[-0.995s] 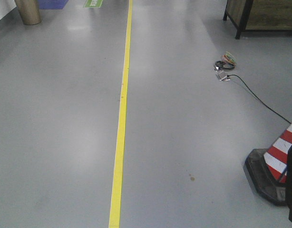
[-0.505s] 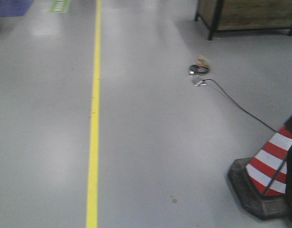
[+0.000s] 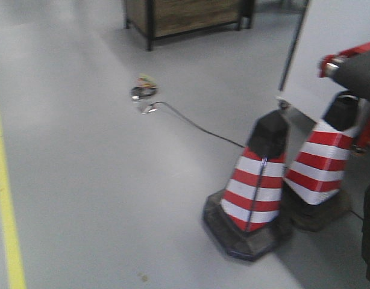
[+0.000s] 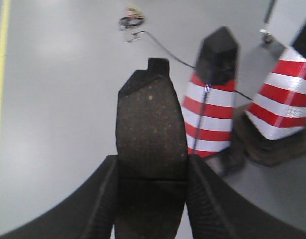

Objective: Move and align brake pads A on conveyor
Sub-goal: 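Turn the base toward the red-framed conveyor past the cones, then drive up to the conveyor edge holding both brake pads above the belt, then lower the left gripper to the belt and open it, releasing its pad, then raise the open left gripper away from the placed pad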

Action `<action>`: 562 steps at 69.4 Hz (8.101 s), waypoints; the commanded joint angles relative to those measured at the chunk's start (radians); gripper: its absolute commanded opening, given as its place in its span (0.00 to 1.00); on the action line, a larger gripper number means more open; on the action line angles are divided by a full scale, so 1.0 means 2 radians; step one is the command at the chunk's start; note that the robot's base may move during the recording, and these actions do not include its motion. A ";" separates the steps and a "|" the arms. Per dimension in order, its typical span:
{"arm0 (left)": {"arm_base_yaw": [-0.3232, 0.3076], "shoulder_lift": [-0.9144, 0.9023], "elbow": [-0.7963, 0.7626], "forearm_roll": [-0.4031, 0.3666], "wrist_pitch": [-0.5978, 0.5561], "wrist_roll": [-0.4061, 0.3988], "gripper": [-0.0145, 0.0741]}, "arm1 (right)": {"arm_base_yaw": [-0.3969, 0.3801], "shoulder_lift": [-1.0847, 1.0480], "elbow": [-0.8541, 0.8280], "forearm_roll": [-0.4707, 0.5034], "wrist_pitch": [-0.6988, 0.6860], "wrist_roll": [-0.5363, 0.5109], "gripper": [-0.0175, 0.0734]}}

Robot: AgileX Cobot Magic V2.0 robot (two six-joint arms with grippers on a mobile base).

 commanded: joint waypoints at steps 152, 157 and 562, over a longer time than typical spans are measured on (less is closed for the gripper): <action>-0.002 0.002 -0.016 -0.004 -0.044 -0.005 0.15 | -0.001 0.000 -0.015 0.005 -0.042 -0.004 0.22; -0.002 0.002 -0.016 -0.004 -0.044 -0.005 0.15 | -0.001 0.000 -0.015 0.005 -0.042 -0.004 0.22; -0.004 -0.049 -0.065 -0.026 -0.014 0.064 0.61 | -0.001 0.000 -0.015 0.006 -0.042 -0.004 0.22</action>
